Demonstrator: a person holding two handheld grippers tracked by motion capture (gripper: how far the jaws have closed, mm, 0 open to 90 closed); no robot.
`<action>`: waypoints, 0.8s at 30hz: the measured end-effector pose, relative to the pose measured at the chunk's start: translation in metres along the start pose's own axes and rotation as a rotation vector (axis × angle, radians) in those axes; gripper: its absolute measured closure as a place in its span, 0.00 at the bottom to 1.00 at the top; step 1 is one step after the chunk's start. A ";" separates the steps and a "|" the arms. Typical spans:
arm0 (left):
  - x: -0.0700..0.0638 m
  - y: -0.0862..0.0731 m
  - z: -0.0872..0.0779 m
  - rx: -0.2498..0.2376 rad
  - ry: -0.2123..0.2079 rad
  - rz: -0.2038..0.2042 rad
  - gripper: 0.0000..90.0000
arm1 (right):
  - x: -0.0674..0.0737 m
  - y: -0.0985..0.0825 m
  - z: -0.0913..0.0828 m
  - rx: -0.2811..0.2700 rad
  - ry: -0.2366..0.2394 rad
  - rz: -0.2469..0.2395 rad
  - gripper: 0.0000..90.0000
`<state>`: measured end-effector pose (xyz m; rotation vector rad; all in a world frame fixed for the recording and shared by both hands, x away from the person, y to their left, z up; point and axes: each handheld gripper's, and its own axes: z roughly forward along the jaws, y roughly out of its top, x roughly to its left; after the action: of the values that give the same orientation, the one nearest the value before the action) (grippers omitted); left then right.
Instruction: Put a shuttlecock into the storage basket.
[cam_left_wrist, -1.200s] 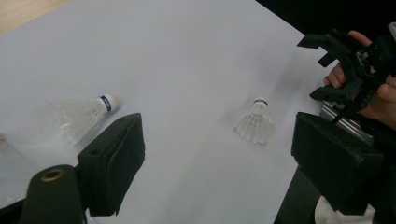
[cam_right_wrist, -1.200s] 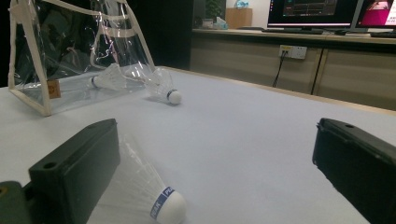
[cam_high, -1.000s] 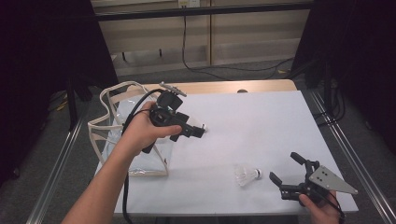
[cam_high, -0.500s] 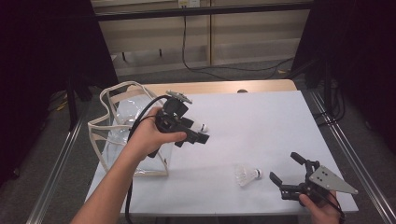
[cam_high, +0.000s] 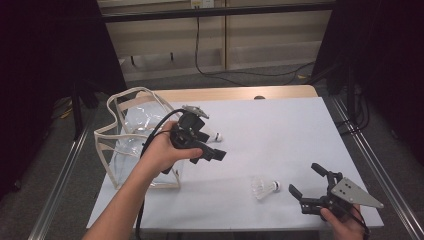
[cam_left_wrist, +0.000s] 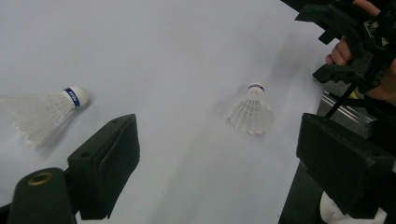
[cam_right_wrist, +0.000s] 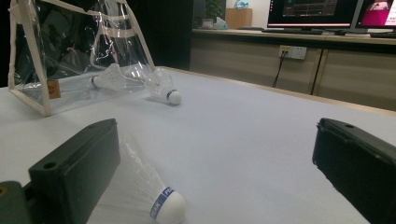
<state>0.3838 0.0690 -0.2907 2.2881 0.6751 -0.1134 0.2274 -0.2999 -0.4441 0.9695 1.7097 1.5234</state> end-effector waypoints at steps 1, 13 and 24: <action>0.000 -0.001 0.001 -0.002 -0.001 0.001 0.14 | 0.000 0.000 0.000 -0.001 -0.002 0.001 0.01; 0.000 -0.010 0.013 0.000 -0.002 0.015 0.13 | 0.000 0.000 0.000 0.000 -0.003 0.000 0.01; 0.001 -0.019 0.022 0.005 -0.011 0.011 0.12 | 0.000 0.000 0.000 -0.001 -0.001 -0.004 0.01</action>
<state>0.3776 0.0655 -0.3188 2.2946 0.6566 -0.1228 0.2279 -0.2997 -0.4440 0.9658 1.7089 1.5212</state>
